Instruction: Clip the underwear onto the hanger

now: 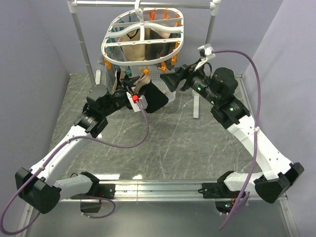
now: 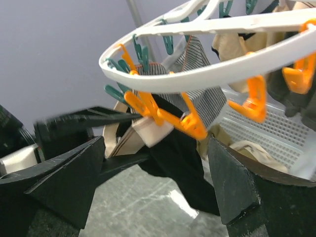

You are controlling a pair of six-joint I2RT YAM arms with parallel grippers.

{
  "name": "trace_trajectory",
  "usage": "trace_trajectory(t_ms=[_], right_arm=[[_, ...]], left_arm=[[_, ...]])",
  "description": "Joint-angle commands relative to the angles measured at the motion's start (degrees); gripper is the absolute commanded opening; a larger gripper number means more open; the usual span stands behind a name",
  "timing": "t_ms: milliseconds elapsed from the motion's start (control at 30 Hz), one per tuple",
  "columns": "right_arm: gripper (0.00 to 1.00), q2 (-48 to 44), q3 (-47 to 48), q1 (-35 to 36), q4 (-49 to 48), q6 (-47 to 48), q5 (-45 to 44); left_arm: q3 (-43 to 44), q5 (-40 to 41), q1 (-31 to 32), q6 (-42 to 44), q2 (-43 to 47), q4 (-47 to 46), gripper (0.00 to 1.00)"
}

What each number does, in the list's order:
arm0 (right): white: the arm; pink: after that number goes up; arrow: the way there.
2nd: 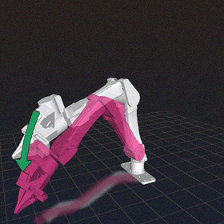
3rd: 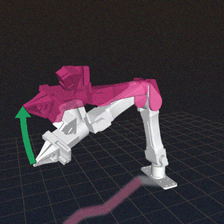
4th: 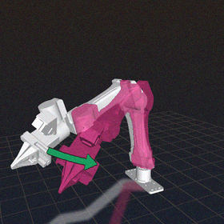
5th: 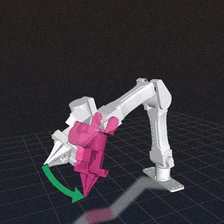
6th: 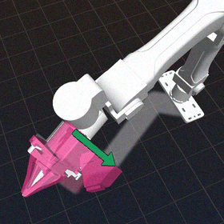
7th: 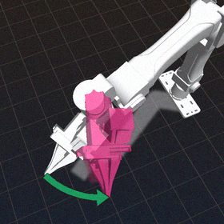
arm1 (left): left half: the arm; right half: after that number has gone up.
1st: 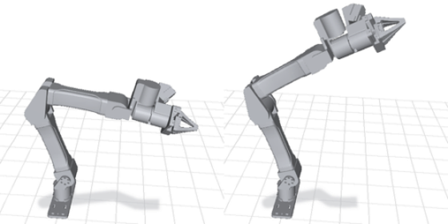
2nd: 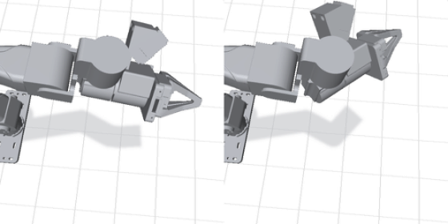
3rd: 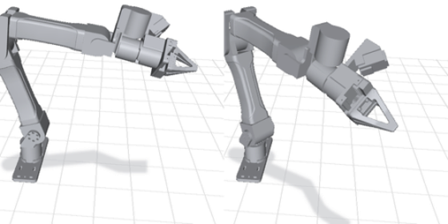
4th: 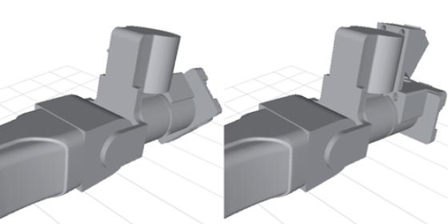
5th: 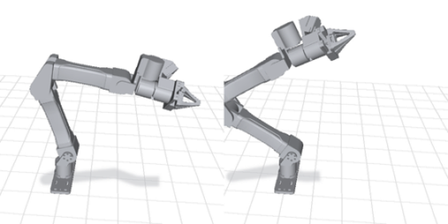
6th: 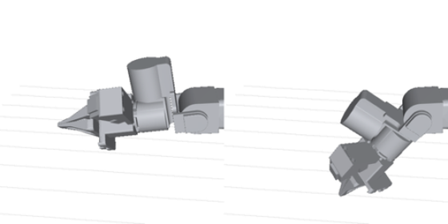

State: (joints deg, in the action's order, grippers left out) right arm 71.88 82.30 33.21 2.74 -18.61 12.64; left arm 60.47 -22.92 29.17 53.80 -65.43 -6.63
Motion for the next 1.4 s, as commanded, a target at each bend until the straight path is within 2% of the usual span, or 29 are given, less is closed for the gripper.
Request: trace_trajectory(t_ms=[0,33,100,133,200,367,500,633,833,1000,1033,1367], right_arm=[[0.91,-4.55,-1.79,-1.39,0.59,3.75,0.8],[0.91,-5.34,-2.58,-1.74,1.64,4.19,0.89],[0.92,-7.45,-3.63,-2.89,3.05,5.77,0.8],[0.92,-8.24,-3.9,-3.24,4.28,6.3,0.72],[0.93,-10.52,-4.78,-4.47,5.34,7.71,0.36],[0.96,-15.35,-7.42,-6.93,8.85,10.08,0.45],[0.96,-20.01,-10.4,-9.12,12.37,12.1,-1.3],[0.96,-24.84,-14.18,-11.24,17.38,14.91,-3.5],[0.97,-31.35,-18.57,-13.69,22.21,17.2,-6.49],[0.98,-33.55,-23.93,-17.83,26.25,17.29,-4.48],[0.98,-34.25,-24.81,-18.18,27.22,17.21,-4.3],[1.0,-39.79,-32.11,-18.53,27.23,15.8,-3.59]], left_arm=[[3.95,-4.15,0.01,-7.38,3.46,4.6,0.68],[4.22,-4.33,0.01,-8.87,4.51,6.09,0.75],[4.57,-4.85,0.1,-12.74,5.83,8.37,0.81],[4.75,-4.94,0.01,-14.23,6.97,9.17,0.9],[5.27,-4.51,0.54,-17.4,7.94,13.91,0.99],[6.5,1.37,0.54,-30.73,11.11,20.32,0.99],[12.21,7.88,0.19,-40.16,10.94,28.92,0.99],[15.56,9.03,-4.11,-46.93,11.99,35.19,0.99],[12.75,9.73,-11.84,-51.5,15.58,40.99,0.99],[9.59,10.79,-16.77,-53.45,17.53,46.61,0.99],[9.23,11.14,-17.12,-55.62,18.05,47.23,0.99],[4.13,17.73,-18.8,-58.11,22.89,48.3,1.0]])
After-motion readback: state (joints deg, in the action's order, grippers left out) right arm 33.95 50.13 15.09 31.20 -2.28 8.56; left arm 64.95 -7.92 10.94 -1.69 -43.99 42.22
